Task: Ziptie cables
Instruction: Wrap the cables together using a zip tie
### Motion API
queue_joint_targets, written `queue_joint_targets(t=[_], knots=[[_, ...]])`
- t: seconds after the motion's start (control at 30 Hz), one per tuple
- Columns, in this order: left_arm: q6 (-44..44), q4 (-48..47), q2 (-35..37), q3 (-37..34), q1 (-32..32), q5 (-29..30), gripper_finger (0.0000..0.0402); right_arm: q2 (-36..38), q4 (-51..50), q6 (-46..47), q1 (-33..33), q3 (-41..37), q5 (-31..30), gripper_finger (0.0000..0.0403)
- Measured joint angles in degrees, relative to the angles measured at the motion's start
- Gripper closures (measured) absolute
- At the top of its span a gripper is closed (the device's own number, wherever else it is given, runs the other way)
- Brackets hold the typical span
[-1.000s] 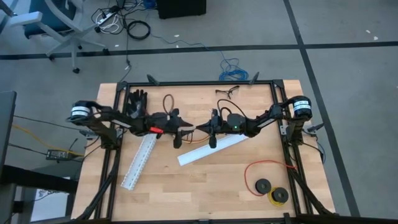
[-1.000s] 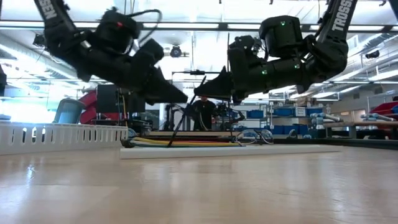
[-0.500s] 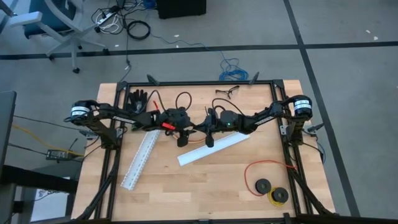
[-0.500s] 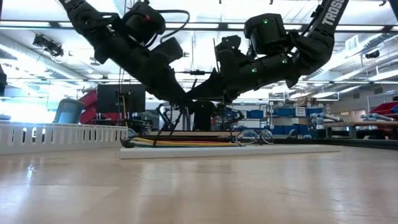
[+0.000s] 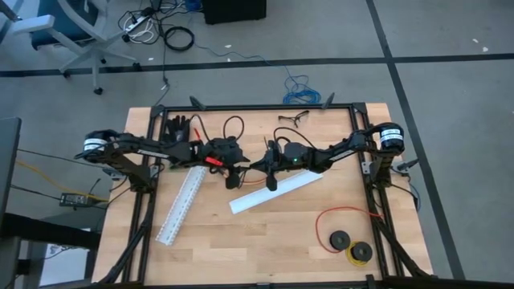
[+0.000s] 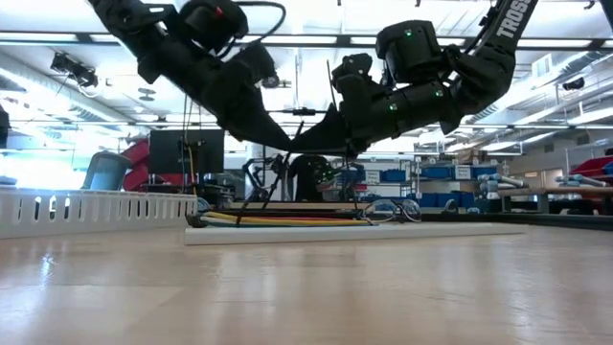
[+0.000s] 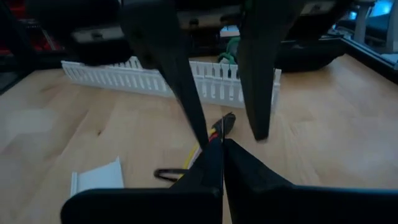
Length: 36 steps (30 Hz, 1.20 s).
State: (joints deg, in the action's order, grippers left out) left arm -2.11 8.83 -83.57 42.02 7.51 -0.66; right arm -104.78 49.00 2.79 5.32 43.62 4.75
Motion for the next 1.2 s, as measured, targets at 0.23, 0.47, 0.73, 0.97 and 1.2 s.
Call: queue_joint_targets(t=[0.23, 0.47, 0.73, 0.97, 1.2], knots=[[-0.5, -0.49, -0.59, 0.01, 0.0, -1.82, 0.0254, 0.03, 0.48, 0.0, 0.11, 0.0, 0.64, 0.0403], [0.65, 1.68, -1.57, -0.03, 0.0, -2.43, 0.0255, 0.03, 1.31, 0.0, 0.17, 0.04, 0.92, 0.0403], [0.6, 2.09, -1.59, -0.04, 0.0, -2.58, 0.0311, 0.03, 1.71, 0.0, 0.17, 0.07, 0.94, 0.0403], [-0.64, 1.28, -1.62, -0.14, 0.02, -2.03, 0.0391, 0.03, 1.72, 0.02, 0.2, 0.04, 0.96, 0.0403], [-0.66, 0.97, -1.61, -0.13, 0.02, -2.04, 0.0399, 0.6, 1.22, 0.0, 0.2, 0.04, 0.9, 0.0391]])
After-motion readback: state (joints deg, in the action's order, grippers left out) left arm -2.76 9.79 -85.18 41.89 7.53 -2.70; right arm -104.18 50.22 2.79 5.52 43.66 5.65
